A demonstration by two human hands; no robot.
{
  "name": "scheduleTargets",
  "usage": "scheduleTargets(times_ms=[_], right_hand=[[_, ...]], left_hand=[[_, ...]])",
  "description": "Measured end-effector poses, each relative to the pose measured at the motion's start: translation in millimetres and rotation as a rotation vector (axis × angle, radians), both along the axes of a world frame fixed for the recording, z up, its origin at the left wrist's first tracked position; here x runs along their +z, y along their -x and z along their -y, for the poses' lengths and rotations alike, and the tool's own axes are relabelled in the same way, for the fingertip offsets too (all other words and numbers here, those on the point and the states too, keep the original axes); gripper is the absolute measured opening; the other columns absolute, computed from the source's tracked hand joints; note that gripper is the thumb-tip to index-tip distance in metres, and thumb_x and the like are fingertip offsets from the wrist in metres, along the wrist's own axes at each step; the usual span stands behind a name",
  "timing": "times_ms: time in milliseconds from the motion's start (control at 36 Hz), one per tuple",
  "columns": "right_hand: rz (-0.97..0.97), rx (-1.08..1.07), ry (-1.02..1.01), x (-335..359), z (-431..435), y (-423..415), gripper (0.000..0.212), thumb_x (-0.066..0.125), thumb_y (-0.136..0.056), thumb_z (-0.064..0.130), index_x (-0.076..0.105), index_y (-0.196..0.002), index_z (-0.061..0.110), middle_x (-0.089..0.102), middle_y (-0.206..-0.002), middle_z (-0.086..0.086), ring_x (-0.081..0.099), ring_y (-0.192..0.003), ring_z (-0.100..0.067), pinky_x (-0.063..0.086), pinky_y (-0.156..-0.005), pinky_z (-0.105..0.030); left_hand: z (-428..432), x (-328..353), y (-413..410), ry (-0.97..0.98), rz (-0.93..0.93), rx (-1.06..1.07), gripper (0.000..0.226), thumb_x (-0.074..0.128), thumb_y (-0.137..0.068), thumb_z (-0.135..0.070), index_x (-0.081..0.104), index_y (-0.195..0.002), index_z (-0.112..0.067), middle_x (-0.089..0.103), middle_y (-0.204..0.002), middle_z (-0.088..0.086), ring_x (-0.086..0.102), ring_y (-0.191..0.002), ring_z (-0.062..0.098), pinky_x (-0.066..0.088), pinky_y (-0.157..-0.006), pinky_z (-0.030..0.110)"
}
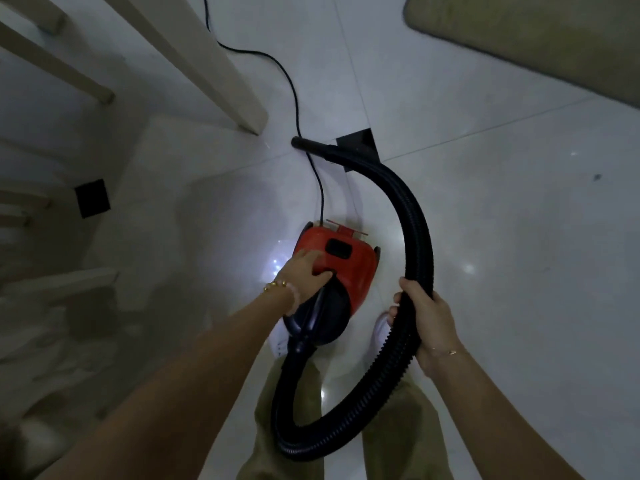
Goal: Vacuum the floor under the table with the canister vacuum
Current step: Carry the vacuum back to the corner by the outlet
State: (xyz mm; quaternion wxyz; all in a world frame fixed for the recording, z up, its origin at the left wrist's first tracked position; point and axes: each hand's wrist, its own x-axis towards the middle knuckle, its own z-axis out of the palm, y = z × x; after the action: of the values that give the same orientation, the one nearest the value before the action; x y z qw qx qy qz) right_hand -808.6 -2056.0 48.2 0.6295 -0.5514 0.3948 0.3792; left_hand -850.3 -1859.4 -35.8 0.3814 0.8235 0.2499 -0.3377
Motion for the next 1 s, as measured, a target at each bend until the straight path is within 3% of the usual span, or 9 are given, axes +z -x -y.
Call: scheduleTargets(times_ms=[111,222,333,556,667,861,1000], right_hand=[[-0.076,-0.089,-0.003,-17.7,12.3,2.7,0.014,0.063,-0.088,0.019,0.058,-0.092,0.007,0.055,-0.061,-0.002,0.05,-0.044,-0.012,0.047,-0.043,-0.022],[-0.15,-0.1,-0.002,-31.9,24.1,2.3,0.017,0.064,-0.086,0.023,0.058,-0.084,0.007,0.056,-0.054,0.0,0.051,-0.042,-0.01,0.046,-0.04,-0.02],[-0.166,-0.052,-0.007,-35.5,26.3,2.8,0.024,0.064,-0.087,0.026,0.056,-0.075,0.007,0.055,-0.049,-0.001,0.05,-0.041,-0.012,0.045,-0.039,-0.019],[-0.139,-0.034,0.007,-31.7,19.2,-7.2,0.018,0.063,-0.088,0.024,0.056,-0.085,0.009,0.055,-0.055,0.0,0.05,-0.042,-0.01,0.045,-0.04,-0.019],[-0.114,-0.007,0.009,-21.2,15.3,-11.4,0.017,0.062,-0.089,0.023,0.054,-0.089,0.008,0.055,-0.056,-0.001,0.051,-0.043,-0.01,0.047,-0.041,-0.02],[-0.077,0.011,-0.002,-21.3,8.5,-11.3,0.017,0.061,-0.09,0.022,0.055,-0.094,0.006,0.052,-0.064,-0.006,0.05,-0.043,-0.011,0.046,-0.042,-0.018],[-0.094,-0.003,0.009,-22.0,8.1,0.4,0.018,0.062,-0.089,0.022,0.056,-0.095,0.006,0.052,-0.062,-0.006,0.051,-0.045,-0.011,0.048,-0.043,-0.019]], left_hand=[[11.2,-21.9,-9.7,-0.049,-0.009,-0.293,0.07,0.055,-0.093,-0.034,0.025,-0.15,-0.007,0.023,-0.157,0.008,0.025,-0.144,0.024,0.017,-0.117,0.027],[22.8,-45.6,-29.6,-0.118,-0.102,-0.491,0.082,0.044,-0.096,-0.043,-0.002,-0.152,-0.005,-0.006,-0.162,0.009,-0.003,-0.149,0.02,0.0,-0.121,0.031],[22.7,-63.0,-36.8,-0.147,-0.24,-0.599,0.08,0.035,-0.098,-0.047,-0.007,-0.151,-0.006,-0.012,-0.161,0.008,-0.007,-0.149,0.019,0.0,-0.121,0.036],[9.2,-62.2,-58.8,-0.252,-0.362,-0.883,0.07,0.022,-0.099,-0.048,-0.007,-0.153,-0.014,-0.012,-0.161,0.001,-0.003,-0.149,0.014,-0.005,-0.12,0.041],[29.6,-49.8,-51.1,-0.274,-0.409,-0.82,0.087,0.029,-0.093,-0.059,-0.011,-0.152,-0.008,-0.016,-0.16,0.005,-0.008,-0.149,0.018,-0.003,-0.122,0.04],[17.8,-65.4,-40.8,-0.257,-0.311,-0.81,0.091,0.03,-0.091,-0.063,-0.015,-0.151,-0.011,-0.02,-0.16,0.005,-0.011,-0.149,0.018,-0.003,-0.121,0.043],[16.5,-61.8,-23.7,-0.127,-0.197,-0.576,0.086,0.041,-0.094,-0.053,-0.007,-0.152,-0.013,-0.014,-0.161,0.002,-0.008,-0.149,0.017,0.001,-0.121,0.038]])
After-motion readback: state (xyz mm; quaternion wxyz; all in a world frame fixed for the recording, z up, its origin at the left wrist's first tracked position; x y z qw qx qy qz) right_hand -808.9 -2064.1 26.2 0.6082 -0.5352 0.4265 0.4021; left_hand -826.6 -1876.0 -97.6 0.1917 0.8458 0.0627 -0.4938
